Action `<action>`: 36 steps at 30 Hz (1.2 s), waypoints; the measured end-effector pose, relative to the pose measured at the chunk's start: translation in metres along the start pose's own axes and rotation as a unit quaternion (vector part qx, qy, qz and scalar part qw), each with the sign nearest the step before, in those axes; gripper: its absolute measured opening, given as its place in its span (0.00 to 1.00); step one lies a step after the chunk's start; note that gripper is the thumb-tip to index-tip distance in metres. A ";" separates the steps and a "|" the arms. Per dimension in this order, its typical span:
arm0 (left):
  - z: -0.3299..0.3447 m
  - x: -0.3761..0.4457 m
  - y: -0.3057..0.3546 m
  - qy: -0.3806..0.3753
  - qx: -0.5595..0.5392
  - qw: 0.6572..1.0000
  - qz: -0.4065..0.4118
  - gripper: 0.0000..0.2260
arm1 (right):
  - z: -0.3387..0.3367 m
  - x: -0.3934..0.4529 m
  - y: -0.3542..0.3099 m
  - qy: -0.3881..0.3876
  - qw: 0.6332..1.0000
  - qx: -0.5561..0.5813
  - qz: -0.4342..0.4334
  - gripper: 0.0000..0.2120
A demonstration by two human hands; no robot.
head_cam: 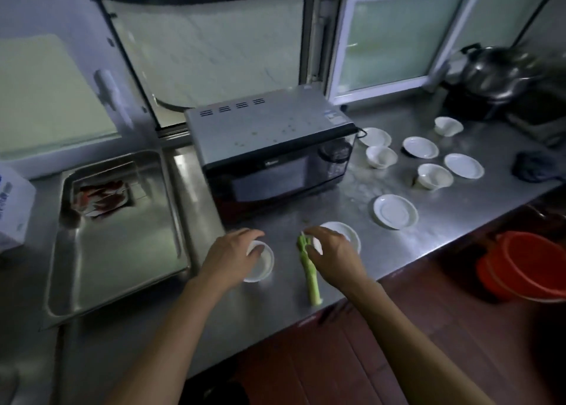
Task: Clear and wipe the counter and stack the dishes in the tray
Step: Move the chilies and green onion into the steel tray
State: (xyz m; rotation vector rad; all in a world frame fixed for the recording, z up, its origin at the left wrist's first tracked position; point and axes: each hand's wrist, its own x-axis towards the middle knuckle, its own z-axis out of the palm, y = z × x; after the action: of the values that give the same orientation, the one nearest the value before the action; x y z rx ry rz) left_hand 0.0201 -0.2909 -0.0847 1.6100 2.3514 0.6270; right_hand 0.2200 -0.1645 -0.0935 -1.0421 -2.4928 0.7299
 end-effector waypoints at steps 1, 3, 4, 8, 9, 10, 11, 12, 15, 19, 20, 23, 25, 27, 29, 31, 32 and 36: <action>0.007 0.002 0.017 -0.011 0.002 1.000 0.011 0.15 | -0.011 -0.009 0.012 0.006 1.000 0.002 0.015 0.15; 0.021 0.008 0.045 -0.027 0.001 0.999 0.036 0.15 | -0.032 -0.026 0.034 0.017 0.999 -0.001 0.047 0.16; 0.027 0.012 0.059 -0.030 -0.004 0.998 0.049 0.14 | -0.042 -0.034 0.045 0.022 0.998 -0.002 0.059 0.17; 0.050 0.029 0.105 -0.059 -0.012 0.995 0.084 0.13 | -0.076 -0.062 0.081 0.058 0.993 -0.004 0.103 0.17; 0.056 0.033 0.115 -0.066 -0.019 0.994 0.089 0.13 | -0.081 -0.068 0.089 0.064 0.991 -0.004 0.117 0.17; 0.061 0.038 0.122 -0.075 -0.027 0.992 0.093 0.13 | -0.087 -0.072 0.096 0.070 0.989 -0.002 0.132 0.17; 0.068 0.043 0.129 -0.085 -0.032 0.991 0.099 0.13 | -0.091 -0.076 0.103 0.074 0.986 0.003 0.149 0.17; 0.074 0.049 0.135 -0.096 -0.034 0.989 0.105 0.13 | -0.095 -0.080 0.110 0.079 0.984 0.007 0.162 0.17; 0.095 0.067 0.154 -0.115 -0.050 0.985 0.116 0.14 | -0.104 -0.085 0.126 0.095 0.977 0.012 0.189 0.16; 0.122 0.099 0.181 -0.128 -0.078 0.978 0.147 0.13 | -0.118 -0.078 0.147 0.099 0.969 -0.004 0.225 0.16; 0.128 0.108 0.186 -0.133 -0.082 0.976 0.154 0.13 | -0.122 -0.074 0.153 0.097 0.967 -0.008 0.233 0.17; 0.140 0.136 0.200 -0.136 -0.088 0.974 0.158 0.13 | -0.133 -0.056 0.170 0.087 0.964 -0.014 0.251 0.18; 0.148 0.154 0.208 -0.139 -0.101 0.972 0.159 0.14 | -0.140 -0.044 0.180 0.086 0.961 -0.022 0.260 0.18; 0.155 0.171 0.216 -0.146 -0.112 0.970 0.157 0.14 | -0.145 -0.033 0.188 0.087 0.958 -0.024 0.272 0.18; 0.164 0.186 0.224 -0.160 -0.122 0.967 0.158 0.14 | -0.152 -0.024 0.195 0.087 0.955 -0.025 0.284 0.18; 0.171 0.201 0.232 -0.171 -0.116 0.965 0.164 0.13 | -0.159 -0.016 0.204 0.101 0.951 -0.023 0.293 0.17; 0.174 0.209 0.236 -0.175 -0.113 0.964 0.163 0.14 | -0.163 -0.013 0.209 0.109 0.948 -0.021 0.297 0.17; 0.185 0.231 0.249 -0.185 -0.100 0.963 0.171 0.14 | -0.174 -0.002 0.227 0.115 0.944 -0.017 0.308 0.16</action>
State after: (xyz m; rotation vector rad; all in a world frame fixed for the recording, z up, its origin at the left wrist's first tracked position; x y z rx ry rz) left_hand 0.2165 0.0404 -0.1199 1.8638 1.7078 0.5477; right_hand 0.4324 0.0262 -0.0836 -1.8369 -1.9832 0.6748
